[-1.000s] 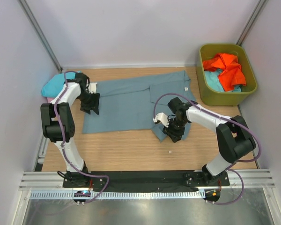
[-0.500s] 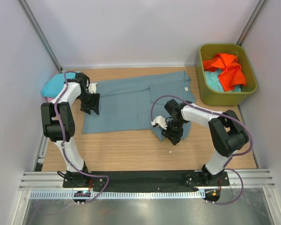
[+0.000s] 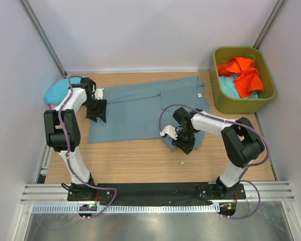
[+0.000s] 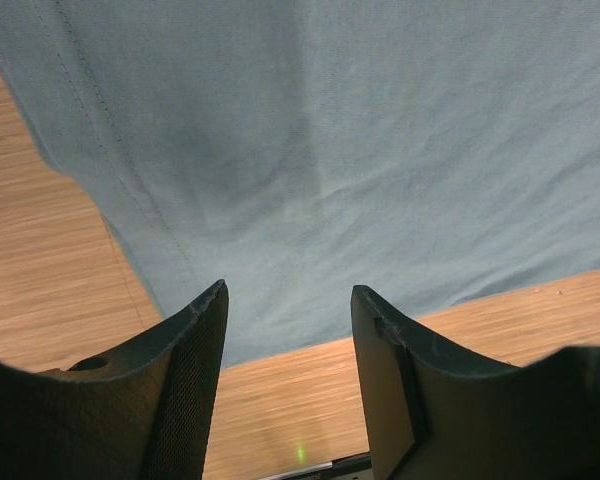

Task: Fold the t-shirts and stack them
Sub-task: Fold the tshirt

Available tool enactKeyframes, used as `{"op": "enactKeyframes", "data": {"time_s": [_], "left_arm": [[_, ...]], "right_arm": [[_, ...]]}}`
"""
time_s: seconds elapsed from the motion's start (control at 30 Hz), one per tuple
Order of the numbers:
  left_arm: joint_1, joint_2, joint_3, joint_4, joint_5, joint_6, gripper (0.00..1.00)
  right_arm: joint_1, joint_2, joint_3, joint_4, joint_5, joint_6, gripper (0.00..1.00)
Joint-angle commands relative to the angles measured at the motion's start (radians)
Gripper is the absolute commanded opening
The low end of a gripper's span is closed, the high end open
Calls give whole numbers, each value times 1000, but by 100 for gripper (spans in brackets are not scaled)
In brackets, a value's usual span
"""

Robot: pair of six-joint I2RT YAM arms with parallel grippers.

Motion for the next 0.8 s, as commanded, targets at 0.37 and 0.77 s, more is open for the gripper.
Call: {"op": "enactKeyframes", "data": {"time_s": [0.37,0.77], "left_arm": [[2,-5,10,10,-1,-3,54],[1,-5,26,-1,3,-3,54]], "right_arm": [[100,-12,20,-56,-30,-39,1],[141,-55,94,-333,-195,-136,1]]}}
